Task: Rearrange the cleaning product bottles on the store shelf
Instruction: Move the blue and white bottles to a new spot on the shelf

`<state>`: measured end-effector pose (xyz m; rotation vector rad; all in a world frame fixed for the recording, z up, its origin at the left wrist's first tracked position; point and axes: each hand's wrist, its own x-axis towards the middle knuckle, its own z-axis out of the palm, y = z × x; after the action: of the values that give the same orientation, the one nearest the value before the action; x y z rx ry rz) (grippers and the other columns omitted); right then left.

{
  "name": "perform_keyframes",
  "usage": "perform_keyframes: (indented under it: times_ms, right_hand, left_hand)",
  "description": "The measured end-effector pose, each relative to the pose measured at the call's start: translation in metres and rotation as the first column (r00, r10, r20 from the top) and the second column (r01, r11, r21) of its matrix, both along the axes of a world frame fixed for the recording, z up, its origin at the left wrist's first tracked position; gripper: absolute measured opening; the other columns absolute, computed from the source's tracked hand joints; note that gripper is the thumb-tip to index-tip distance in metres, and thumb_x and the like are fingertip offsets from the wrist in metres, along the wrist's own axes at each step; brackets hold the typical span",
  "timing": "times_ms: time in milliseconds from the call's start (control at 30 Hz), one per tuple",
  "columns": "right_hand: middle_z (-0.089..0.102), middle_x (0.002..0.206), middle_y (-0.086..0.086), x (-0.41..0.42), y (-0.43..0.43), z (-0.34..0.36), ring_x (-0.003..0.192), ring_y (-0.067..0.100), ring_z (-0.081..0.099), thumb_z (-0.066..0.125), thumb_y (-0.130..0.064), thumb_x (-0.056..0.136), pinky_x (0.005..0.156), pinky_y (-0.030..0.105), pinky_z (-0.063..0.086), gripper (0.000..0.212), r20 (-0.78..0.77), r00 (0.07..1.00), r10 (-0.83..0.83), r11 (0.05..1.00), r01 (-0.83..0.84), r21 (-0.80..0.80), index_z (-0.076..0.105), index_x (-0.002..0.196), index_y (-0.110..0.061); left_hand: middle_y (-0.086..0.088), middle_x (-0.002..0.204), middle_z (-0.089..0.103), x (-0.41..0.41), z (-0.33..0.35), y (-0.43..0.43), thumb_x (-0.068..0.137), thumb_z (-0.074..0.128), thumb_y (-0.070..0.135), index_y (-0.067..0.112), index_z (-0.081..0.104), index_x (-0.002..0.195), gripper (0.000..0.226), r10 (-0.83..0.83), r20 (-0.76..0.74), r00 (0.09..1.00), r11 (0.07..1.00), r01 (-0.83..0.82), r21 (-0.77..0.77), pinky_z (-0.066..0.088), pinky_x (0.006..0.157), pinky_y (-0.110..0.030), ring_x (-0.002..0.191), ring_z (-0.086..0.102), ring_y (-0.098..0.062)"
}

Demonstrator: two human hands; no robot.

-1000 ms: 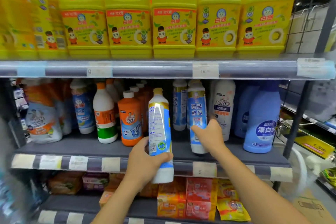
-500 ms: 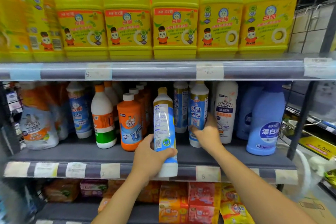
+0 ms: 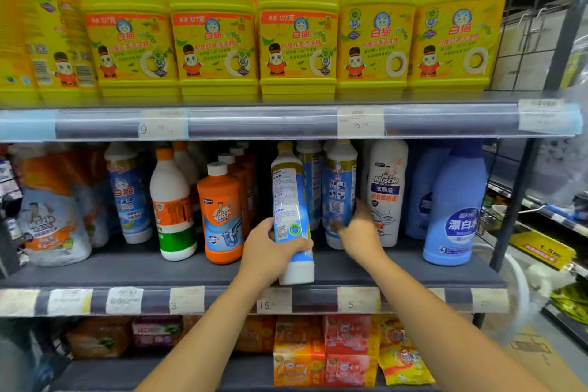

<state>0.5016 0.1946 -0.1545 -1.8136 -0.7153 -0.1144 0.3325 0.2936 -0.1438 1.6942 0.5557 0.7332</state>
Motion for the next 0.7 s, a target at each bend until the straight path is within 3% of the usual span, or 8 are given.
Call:
perform_keyframes:
  times_ms: [100, 200, 367, 467, 567, 700]
  right_hand:
    - [0.06, 0.122, 0.013, -0.011, -0.027, -0.006, 0.109, 0.028, 0.059, 0.075, -0.029, 0.081, 0.083, 0.031, 0.049, 0.056, 0.045, 0.999, 0.007, 0.923, 0.011, -0.385, 0.05, 0.125, -0.006]
    - [0.051, 0.131, 0.004, -0.024, -0.06, -0.015, 0.117, 0.024, 0.051, 0.055, -0.051, 0.088, 0.086, 0.036, 0.046, 0.059, 0.234, 0.972, 0.024, 0.802, 0.121, -0.585, 0.043, 0.134, -0.017]
    - [0.047, 0.14, 0.001, -0.033, -0.087, -0.033, 0.128, 0.02, 0.041, 0.017, -0.073, 0.084, 0.103, 0.038, 0.035, 0.079, 0.396, 0.899, 0.188, 0.658, 0.185, -0.73, 0.043, 0.139, -0.024]
    - [0.031, 0.155, 0.003, -0.033, -0.089, -0.039, 0.142, 0.022, 0.025, 0.016, -0.082, 0.076, 0.114, 0.04, 0.02, 0.09, 0.399, 0.889, 0.223, 0.601, 0.196, -0.775, 0.029, 0.149, -0.029]
    - [0.025, 0.158, 0.004, -0.03, -0.088, -0.04, 0.145, 0.023, 0.02, 0.014, -0.085, 0.073, 0.115, 0.042, 0.018, 0.096, 0.403, 0.886, 0.23, 0.575, 0.21, -0.791, 0.024, 0.151, -0.03]
    - [0.025, 0.158, 0.004, -0.028, -0.087, -0.045, 0.145, 0.022, 0.019, 0.009, -0.086, 0.071, 0.116, 0.043, 0.017, 0.098, 0.425, 0.876, 0.227, 0.572, 0.234, -0.786, 0.024, 0.15, -0.031]
  left_hand:
    - [0.004, 0.096, 0.073, 0.017, 0.005, 0.01, 0.061, 0.086, 0.018, 0.024, 0.061, 0.106, 0.052, -0.008, 0.034, 0.999, 0.997, 0.011, -0.076, 0.055, 0.054, -0.019, 0.073, 0.072, -0.005]
    - [0.003, 0.099, 0.071, 0.036, 0.004, 0.017, 0.062, 0.087, 0.014, 0.022, 0.056, 0.114, 0.061, 0.007, 0.063, 0.998, 0.992, 0.001, -0.126, 0.054, 0.055, -0.018, 0.079, 0.071, -0.008]
    - [0.005, 0.103, 0.07, 0.06, -0.009, 0.021, 0.055, 0.09, 0.011, 0.028, 0.056, 0.108, 0.065, 0.044, 0.063, 0.997, 0.997, -0.04, -0.06, 0.057, 0.078, -0.031, 0.093, 0.068, -0.013]
    - [0.007, 0.106, 0.067, 0.07, -0.012, 0.023, 0.054, 0.091, 0.005, 0.031, 0.055, 0.106, 0.069, 0.038, 0.066, 0.997, 0.999, -0.038, 0.002, 0.056, 0.081, -0.03, 0.098, 0.066, -0.014]
    - [0.005, 0.114, 0.064, 0.078, -0.015, 0.026, 0.053, 0.09, 0.002, 0.022, 0.053, 0.125, 0.083, 0.019, 0.05, 0.999, 0.996, -0.023, 0.083, 0.055, 0.088, -0.033, 0.104, 0.062, -0.014]
    - [0.002, 0.121, 0.065, 0.084, -0.016, 0.032, 0.055, 0.09, 0.003, 0.021, 0.052, 0.13, 0.086, 0.016, 0.017, 1.0, 0.996, -0.017, 0.088, 0.053, 0.088, -0.031, 0.103, 0.061, -0.012]
